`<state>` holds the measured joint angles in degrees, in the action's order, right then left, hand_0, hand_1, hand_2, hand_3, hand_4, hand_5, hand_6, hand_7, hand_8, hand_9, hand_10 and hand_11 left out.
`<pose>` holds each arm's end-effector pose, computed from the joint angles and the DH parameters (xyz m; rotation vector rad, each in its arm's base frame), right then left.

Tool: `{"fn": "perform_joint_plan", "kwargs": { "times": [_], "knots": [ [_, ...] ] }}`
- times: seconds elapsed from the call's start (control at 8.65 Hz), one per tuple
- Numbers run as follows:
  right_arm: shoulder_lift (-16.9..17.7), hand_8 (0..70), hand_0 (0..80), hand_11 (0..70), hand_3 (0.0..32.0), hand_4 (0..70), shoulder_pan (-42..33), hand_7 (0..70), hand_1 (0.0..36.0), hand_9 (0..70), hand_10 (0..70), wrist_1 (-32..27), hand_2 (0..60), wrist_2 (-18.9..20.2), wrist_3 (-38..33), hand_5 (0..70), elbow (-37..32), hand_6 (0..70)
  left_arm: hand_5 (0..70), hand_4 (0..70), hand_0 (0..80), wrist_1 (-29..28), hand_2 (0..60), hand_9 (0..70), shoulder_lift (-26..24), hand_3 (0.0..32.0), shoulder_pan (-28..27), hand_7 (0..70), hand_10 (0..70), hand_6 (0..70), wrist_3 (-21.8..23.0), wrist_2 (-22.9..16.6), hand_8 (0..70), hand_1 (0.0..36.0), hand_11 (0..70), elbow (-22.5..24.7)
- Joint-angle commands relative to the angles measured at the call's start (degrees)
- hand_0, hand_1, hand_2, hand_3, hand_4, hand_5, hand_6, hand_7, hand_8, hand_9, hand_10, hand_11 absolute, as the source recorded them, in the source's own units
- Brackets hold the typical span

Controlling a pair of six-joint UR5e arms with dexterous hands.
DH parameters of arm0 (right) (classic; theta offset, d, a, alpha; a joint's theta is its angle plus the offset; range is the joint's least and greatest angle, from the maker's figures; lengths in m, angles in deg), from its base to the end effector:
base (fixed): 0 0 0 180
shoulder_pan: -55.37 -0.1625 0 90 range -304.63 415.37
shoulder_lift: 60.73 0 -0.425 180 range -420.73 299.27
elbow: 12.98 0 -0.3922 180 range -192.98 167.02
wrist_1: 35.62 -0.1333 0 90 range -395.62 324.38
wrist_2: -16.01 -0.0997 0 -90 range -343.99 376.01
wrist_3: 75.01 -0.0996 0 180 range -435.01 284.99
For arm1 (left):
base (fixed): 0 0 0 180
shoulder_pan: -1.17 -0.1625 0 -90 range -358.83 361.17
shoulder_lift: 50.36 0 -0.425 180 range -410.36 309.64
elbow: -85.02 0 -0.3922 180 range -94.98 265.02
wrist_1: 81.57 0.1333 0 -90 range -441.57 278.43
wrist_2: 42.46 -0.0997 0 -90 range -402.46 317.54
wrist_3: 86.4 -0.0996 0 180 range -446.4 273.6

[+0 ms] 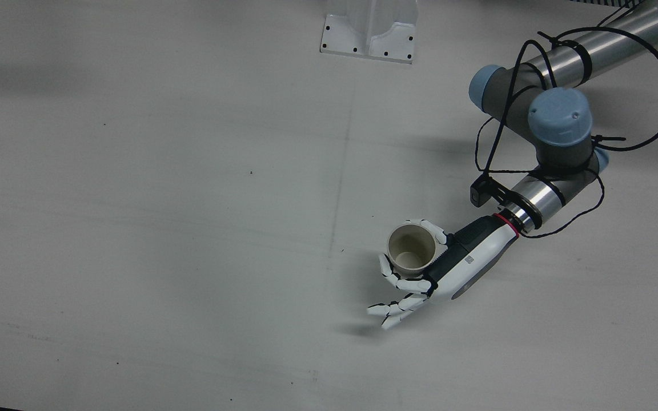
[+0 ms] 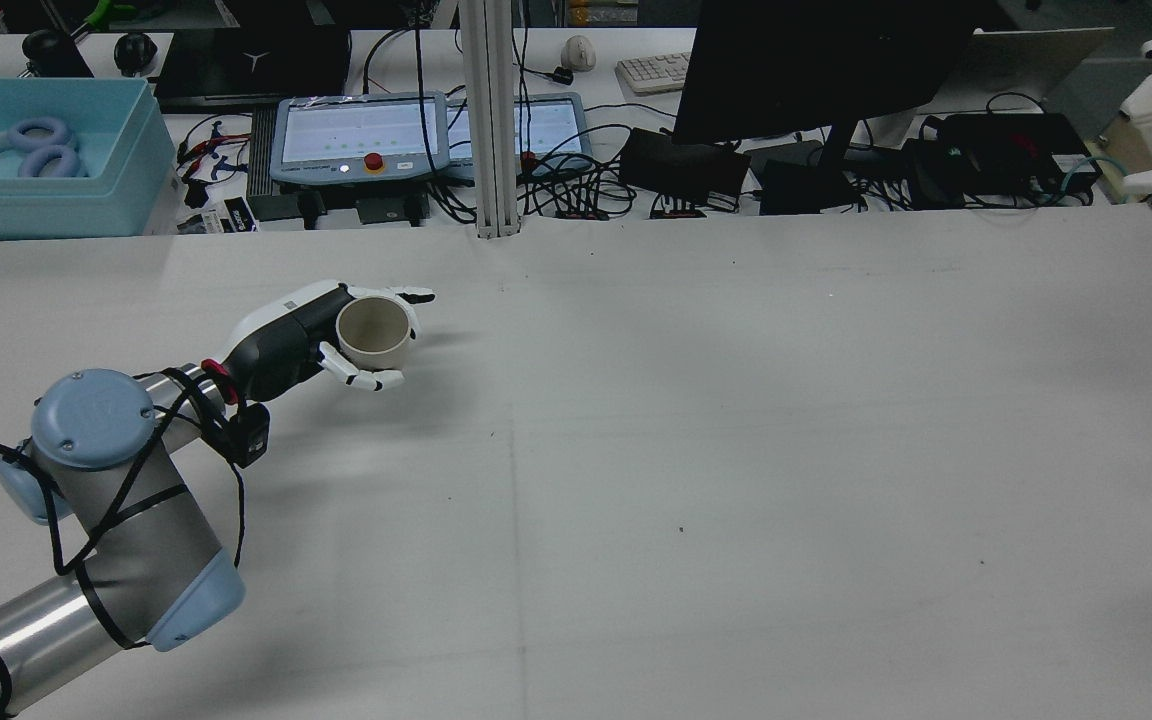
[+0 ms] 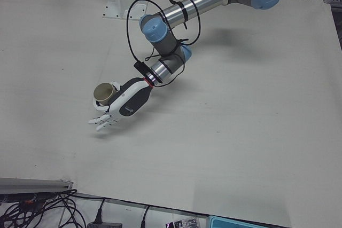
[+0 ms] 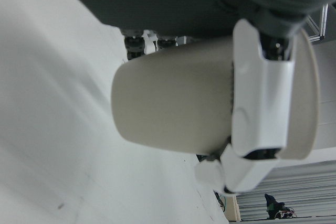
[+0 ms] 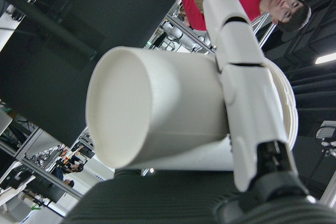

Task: Pour water
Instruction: 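Lower the right hand's cup back onto the table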

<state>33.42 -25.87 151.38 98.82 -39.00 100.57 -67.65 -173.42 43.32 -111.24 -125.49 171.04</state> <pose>0.0745 -0.4740 0.5323 0.6213 -2.0951 1.6747 0.4185 -0.5749 0.3984 -0.3204 2.0605 -1.3589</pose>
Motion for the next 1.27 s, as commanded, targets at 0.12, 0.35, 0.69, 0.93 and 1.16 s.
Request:
{"fn": "perform_joint_plan", "kwargs": {
  "times": [0.12, 0.35, 0.69, 0.93, 1.16],
  "knots": [
    [3.77, 44.2, 80.0, 65.9, 0.0, 1.0, -9.56, 35.2, 32.1, 55.5, 44.6, -15.31, 10.4, 6.67, -0.08, 34.4, -22.68, 37.7, 70.0, 70.0, 63.4, -6.61, 60.0, 4.4, 7.83, 0.0, 7.14, 16.5, 8.3, 13.4, 1.64, -2.56, 6.5, 35.9, 13.5, 0.11],
    [-4.28, 45.6, 80.0, 65.3, 0.0, 6.0, -4.67, 38.5, 33.2, 56.9, 44.2, -19.21, 12.2, 4.40, 6.84, 36.3, -37.27, 41.6, 70.0, 70.0, 63.3, -8.90, 60.0, 4.4, 10.38, 0.0, 7.50, 16.4, 8.2, 13.2, 2.43, -2.83, 6.6, 35.8, 13.2, 0.02],
    [-8.80, 42.5, 80.0, 59.6, 0.0, 2.0, 9.31, 34.2, 28.7, 53.3, 40.3, -28.03, 1.4, -11.13, 6.62, 31.8, -53.03, 36.2, 70.0, 70.0, 61.9, -16.09, 60.0, 5.0, 16.52, 0.0, 10.83, 16.8, 9.2, 13.7, 2.43, -2.83, 7.0, 34.4, 14.7, -1.38],
    [-9.86, 25.8, 71.8, 27.3, 0.0, 3.6, 11.45, 24.1, 20.0, 31.3, 16.9, -32.38, 0.0, -12.23, 6.35, 22.1, -59.04, 22.1, 70.0, 70.0, 61.7, -21.27, 60.0, 5.1, 21.61, 0.0, 13.46, 17.0, 9.4, 13.8, 2.69, -2.92, 7.0, 33.9, 14.9, -1.91],
    [-8.99, 15.0, 54.8, 3.3, 0.0, 0.4, 11.10, 13.3, 11.8, 13.7, 1.5, -32.22, 0.0, -11.97, -0.03, 15.4, -58.10, 9.9, 70.0, 70.0, 62.0, -24.72, 60.0, 5.5, 23.75, 0.0, 14.97, 17.2, 9.9, 13.9, 4.36, -3.97, 7.2, 32.9, 15.5, -4.19]
  ]
}}
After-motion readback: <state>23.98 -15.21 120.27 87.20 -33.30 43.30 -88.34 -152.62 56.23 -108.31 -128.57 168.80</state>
